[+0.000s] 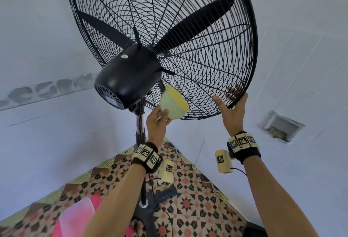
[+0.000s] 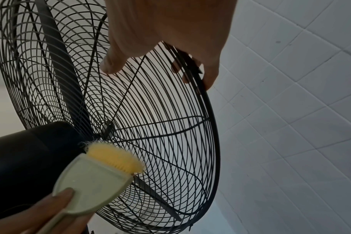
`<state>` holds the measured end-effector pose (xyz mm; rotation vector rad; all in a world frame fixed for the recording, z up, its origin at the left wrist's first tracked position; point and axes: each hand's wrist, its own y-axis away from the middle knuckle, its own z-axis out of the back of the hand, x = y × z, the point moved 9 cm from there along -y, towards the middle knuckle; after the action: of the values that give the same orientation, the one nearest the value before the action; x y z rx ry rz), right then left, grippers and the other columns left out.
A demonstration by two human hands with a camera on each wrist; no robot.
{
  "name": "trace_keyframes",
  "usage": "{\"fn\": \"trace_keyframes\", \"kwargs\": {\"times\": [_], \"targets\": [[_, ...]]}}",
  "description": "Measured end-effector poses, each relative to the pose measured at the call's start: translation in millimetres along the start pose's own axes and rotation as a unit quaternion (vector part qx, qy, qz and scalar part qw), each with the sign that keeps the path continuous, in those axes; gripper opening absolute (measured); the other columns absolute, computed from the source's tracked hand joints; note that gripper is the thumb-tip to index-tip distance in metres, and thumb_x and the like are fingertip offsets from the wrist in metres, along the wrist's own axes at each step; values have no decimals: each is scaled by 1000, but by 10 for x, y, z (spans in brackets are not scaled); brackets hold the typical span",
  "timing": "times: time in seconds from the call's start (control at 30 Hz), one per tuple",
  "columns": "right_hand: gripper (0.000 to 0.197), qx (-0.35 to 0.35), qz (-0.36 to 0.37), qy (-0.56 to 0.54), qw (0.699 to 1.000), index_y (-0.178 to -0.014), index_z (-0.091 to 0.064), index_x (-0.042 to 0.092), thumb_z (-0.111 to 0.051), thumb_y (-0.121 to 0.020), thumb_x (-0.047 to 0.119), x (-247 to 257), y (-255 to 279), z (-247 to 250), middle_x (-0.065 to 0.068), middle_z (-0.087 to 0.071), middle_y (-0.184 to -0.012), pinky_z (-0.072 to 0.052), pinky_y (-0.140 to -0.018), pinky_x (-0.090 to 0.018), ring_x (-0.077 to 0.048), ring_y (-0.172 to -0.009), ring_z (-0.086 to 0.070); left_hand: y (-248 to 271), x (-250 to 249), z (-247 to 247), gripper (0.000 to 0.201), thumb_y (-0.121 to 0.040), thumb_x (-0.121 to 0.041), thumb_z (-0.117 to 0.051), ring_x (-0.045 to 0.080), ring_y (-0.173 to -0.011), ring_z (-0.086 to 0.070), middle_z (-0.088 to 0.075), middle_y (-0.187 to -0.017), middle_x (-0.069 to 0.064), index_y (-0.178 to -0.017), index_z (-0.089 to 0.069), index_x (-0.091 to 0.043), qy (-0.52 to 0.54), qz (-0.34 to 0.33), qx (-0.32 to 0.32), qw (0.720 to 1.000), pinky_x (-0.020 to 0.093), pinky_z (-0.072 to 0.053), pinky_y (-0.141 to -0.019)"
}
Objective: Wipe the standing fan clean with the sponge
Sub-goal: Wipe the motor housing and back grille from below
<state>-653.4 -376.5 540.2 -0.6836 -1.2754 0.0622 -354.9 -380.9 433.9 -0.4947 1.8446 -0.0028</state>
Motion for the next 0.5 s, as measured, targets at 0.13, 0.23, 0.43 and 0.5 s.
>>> {"fn": "trace_keyframes", "kwargs": {"times": [0.13,0.23,0.43,0.5], "targets": [[81,-2,-10,4,1000,-138,-38,26,-85,-77,54,6,13,7,9,-57,-135,-37,-92,-4,-9,-123,-54,-180,186,172,31,-103,-10,-61,35,-119,-67,-68,-128,21,-132,-61,1,-51,50,-67,995,30,-64,-81],[84,-7,-16,-1,1000,-140,-37,24,-83,-77,55,-4,45,2,13,-56,-133,-35,-92,-7,-8,-123,-53,-156,121,173,28,-104,-9,-59,32,-119,-66,-67,-129,20,-131,-62,0,-23,43,-44,998,28,-63,-81],[77,-2,-27,-6,1000,-132,-32,34,-84,-77,51,24,61,11,22,-53,-128,-33,-91,-2,-4,-121,-50,-59,168,12,28,-103,-11,-63,33,-121,-66,-66,-130,22,-129,-61,-1,36,30,-12,999,35,-62,-87],[79,-6,-26,-8,1000,-133,-34,32,-83,-76,55,34,73,20,16,-55,-131,-35,-93,-7,-7,-122,-52,-121,255,140,30,-103,-9,-61,37,-122,-65,-66,-130,21,-132,-59,0,8,53,-62,997,33,-63,-82]]}}
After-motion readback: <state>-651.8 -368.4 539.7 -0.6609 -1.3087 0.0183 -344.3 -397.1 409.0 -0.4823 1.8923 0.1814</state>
